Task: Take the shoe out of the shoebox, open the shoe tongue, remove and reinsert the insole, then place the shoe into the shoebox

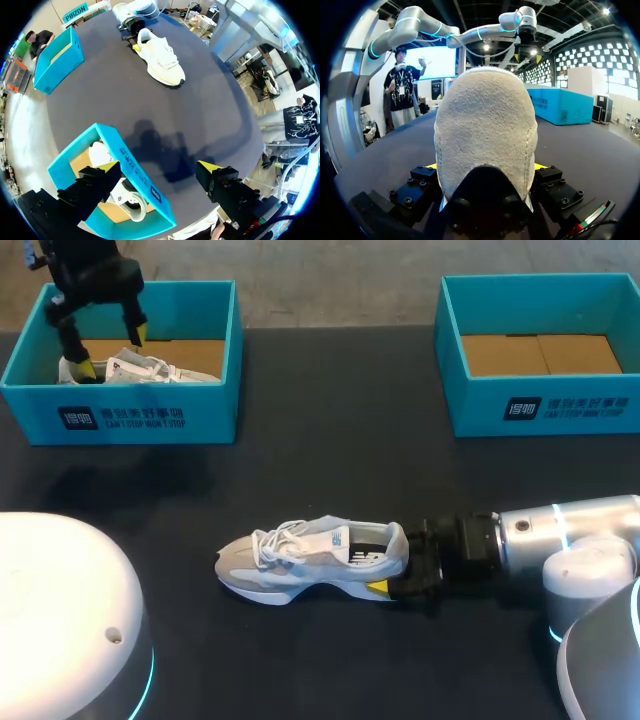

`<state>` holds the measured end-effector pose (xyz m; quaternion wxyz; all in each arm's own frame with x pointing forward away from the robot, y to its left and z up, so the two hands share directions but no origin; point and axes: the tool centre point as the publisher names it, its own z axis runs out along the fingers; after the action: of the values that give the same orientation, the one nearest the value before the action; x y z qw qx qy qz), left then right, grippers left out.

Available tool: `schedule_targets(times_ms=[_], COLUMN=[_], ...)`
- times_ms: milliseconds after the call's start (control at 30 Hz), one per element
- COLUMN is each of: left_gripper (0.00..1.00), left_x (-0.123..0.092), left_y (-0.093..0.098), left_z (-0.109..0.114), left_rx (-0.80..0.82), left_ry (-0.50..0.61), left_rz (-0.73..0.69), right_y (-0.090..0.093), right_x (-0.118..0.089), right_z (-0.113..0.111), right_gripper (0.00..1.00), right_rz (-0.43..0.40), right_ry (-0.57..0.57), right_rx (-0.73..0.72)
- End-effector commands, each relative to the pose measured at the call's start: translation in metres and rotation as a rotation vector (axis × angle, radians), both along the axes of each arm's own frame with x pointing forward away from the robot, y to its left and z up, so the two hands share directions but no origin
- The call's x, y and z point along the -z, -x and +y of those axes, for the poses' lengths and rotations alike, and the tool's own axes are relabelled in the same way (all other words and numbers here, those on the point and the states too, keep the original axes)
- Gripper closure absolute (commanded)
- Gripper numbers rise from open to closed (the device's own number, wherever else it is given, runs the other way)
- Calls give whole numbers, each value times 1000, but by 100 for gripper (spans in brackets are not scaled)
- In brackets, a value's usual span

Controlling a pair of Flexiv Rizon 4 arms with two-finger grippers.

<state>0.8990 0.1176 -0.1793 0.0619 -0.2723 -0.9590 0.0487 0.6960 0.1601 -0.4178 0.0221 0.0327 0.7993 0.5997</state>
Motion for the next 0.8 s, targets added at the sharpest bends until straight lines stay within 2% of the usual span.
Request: schedule_targets(times_ms=[33, 100, 167, 267, 300, 333, 367, 800], left_gripper=[0, 0, 0, 0, 0, 0, 0, 0], left_x=[-1, -3, 2, 12, 15, 18, 20, 20], left_y=[36, 52, 61, 73, 78, 82, 89, 89], left_z=[-14, -22, -33, -43, -45, -49, -54, -54], left_rx=[-152, -329, -596, -847, -920, -999, -1024, -1024], left_ry=[26, 24, -55, -136, -151, -154, -163, -163], left_rz=[-33, 12, 41, 127, 131, 61, -37, -37], right_y=[1, 1, 1, 1, 1, 1, 1, 1], right_x=[1, 1, 1, 1, 1, 1, 1, 1], right_z=[2, 2, 2, 2, 2, 2, 2, 2], right_gripper=[100, 100, 100, 100, 100, 100, 100, 100], right_rz=[1, 1, 1, 1, 1, 1, 1, 1], right_ry=[4, 4, 4, 4, 4, 4, 4, 4], right_rx=[2, 2, 2, 2, 2, 2, 2, 2])
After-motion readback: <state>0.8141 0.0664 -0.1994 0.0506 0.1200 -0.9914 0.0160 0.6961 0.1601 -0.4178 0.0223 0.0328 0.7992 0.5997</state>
